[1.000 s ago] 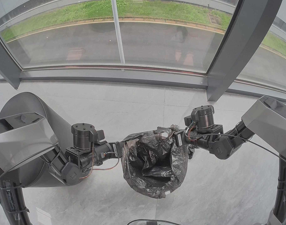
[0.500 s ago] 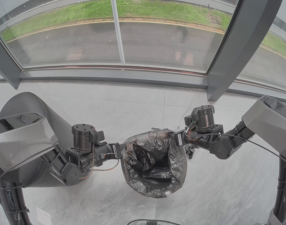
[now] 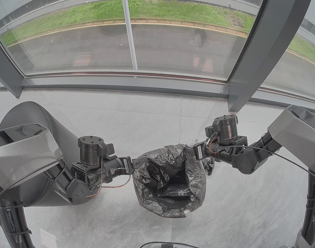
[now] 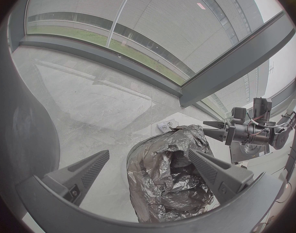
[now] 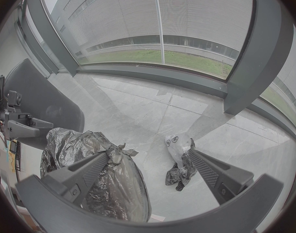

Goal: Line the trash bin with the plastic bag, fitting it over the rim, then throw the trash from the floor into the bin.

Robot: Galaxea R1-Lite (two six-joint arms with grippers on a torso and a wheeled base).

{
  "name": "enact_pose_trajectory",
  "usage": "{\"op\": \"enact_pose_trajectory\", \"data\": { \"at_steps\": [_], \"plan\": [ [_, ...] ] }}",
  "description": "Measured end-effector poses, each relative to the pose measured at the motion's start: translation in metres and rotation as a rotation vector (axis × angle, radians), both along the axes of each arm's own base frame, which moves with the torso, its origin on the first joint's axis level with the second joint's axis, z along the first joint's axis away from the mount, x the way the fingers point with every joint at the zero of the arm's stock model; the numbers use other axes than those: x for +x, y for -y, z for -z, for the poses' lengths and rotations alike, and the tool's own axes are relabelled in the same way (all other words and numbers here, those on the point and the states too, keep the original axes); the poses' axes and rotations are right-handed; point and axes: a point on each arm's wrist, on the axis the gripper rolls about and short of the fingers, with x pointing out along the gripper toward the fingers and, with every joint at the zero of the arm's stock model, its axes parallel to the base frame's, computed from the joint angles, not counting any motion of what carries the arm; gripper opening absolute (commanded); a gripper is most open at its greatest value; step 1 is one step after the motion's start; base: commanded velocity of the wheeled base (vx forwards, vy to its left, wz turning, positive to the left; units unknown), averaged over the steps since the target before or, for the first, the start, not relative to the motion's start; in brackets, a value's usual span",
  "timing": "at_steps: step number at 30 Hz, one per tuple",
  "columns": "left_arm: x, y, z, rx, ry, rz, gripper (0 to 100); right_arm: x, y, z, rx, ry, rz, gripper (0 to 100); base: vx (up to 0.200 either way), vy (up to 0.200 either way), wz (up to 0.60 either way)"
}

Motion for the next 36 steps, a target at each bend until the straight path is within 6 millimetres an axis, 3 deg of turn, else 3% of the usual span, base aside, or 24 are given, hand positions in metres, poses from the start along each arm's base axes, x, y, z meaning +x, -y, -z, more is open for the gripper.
{"op": "enact_pose_trajectory", "data": {
  "at_steps": [8,14,23,29,36],
  "plan": [
    [0.003,-0.007,0.013,0.012,-0.039,-0.027,100,0.011,0.02,0.003,0.031,0.047,0.058,100,0.0,0.0,0.0],
    [0.0,-0.011,0.017,0.014,-0.05,-0.036,100,-0.001,0.023,0.003,0.059,0.05,0.063,100,0.0,0.0,0.0],
    [-0.025,-0.015,-0.016,-0.027,-0.01,-0.025,100,-0.028,0.018,-0.02,0.104,0.068,0.028,100,0.0,0.0,0.0],
    [-0.043,-0.024,-0.035,-0.081,-0.004,-0.039,100,-0.055,0.001,-0.02,0.109,0.034,-0.04,100,0.0,0.0,0.0],
    [-0.049,-0.032,-0.045,-0.107,0.033,-0.057,100,-0.049,-0.023,-0.006,0.091,0.031,-0.075,100,0.0,0.0,0.0]
  ]
}}
